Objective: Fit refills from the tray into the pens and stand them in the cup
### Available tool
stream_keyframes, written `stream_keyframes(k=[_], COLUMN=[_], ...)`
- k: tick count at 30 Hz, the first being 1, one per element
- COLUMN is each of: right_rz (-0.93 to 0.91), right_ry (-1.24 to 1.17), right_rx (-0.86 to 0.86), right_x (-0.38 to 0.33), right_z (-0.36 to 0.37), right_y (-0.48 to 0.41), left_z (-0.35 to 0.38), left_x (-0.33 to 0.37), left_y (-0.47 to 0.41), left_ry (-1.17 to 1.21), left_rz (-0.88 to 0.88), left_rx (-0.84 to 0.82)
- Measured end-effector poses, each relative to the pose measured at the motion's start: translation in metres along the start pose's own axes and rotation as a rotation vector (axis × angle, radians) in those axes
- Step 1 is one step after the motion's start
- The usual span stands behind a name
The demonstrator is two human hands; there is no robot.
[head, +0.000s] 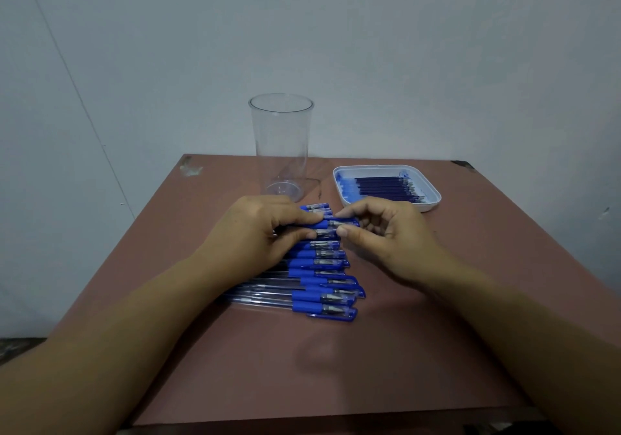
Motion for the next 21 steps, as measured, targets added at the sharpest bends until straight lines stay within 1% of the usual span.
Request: stream_keyframes(k=[4,10,12,15,17,19,21], right_rz=[-0.010,-0.012,-0.007,0.043,0.068,0.033,-0.027], right_ry=[0.024,-0.035,-0.140,-0.384,-0.455,-0.415,-0.345], right_rx=[0.009,0.022,0.047,0.094,0.111,0.171,0.257], right_x=[-0.001,-0.001,-0.006,-0.012,-0.016,-0.024,-0.033], right_z=[0.000,-0.002,-0.002,0.000,0.000,-0.006,-0.020], right_y=[0.000,0.005,0.004,-0.001,-0.003,-0.007,-0.014], left_z=[0.000,0.003,0.000,-0.003,-0.005,-0.014,-0.032], left_x=[-0.002,0.000,0.003,0.011,0.011,0.006,-0.005], left_y=[-0.001,-0.002,-0.004,-0.006,-0.006,-0.006,-0.009], left_ry=[0.043,0.067,0.086,0.110,0.119,0.080,-0.014], left_rz=[-0.017,-0.061,-0.076,-0.077,-0.094,-0.121,-0.154], left_rx=[0.011,0.027,0.070,0.140,0.171,0.180,0.200])
Point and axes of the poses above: each hand's wrist, its own y-axis away from the middle knuckle, its own z-axis out of the palm, x = y × z, the point moved 6 cm from there along -y, towards the middle knuckle, and after that the axes turned 2 degrees about y, right-handed, at the moved point
